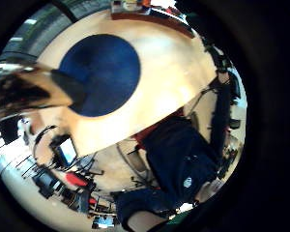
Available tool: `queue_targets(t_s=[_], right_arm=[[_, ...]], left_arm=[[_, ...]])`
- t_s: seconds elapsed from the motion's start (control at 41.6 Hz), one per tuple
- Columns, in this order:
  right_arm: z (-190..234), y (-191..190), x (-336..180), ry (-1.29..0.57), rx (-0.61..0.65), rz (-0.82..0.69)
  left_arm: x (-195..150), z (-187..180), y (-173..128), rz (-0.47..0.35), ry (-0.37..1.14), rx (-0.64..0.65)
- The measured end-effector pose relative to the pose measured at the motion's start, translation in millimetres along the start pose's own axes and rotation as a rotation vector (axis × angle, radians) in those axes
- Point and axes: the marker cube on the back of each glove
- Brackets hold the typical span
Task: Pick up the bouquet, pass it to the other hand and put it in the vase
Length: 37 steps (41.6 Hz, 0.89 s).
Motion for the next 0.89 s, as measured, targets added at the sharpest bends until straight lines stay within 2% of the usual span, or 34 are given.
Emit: queue_targets(t_s=[0.096,0.24,0.337,0.601,0.889], right_arm=[[-1,15,-31,-0.217,-0.134,-0.109],[4,38,-57,-0.367,-0.287,-0.171],[11,58,-72,-0.434,-0.398,-0.213],[46,89,-90,-0.423,-0.522,-0.273],[91,114,-108,-0.398,-0.584,-0.289]], left_arm=[[18,-6,-14,0.048,0.279,0.040],[36,-13,-32,0.095,0.593,0.076],[46,-13,-44,0.109,0.750,0.084],[60,3,-63,0.091,0.829,0.015],[72,16,-69,0.107,0.896,0.054]])
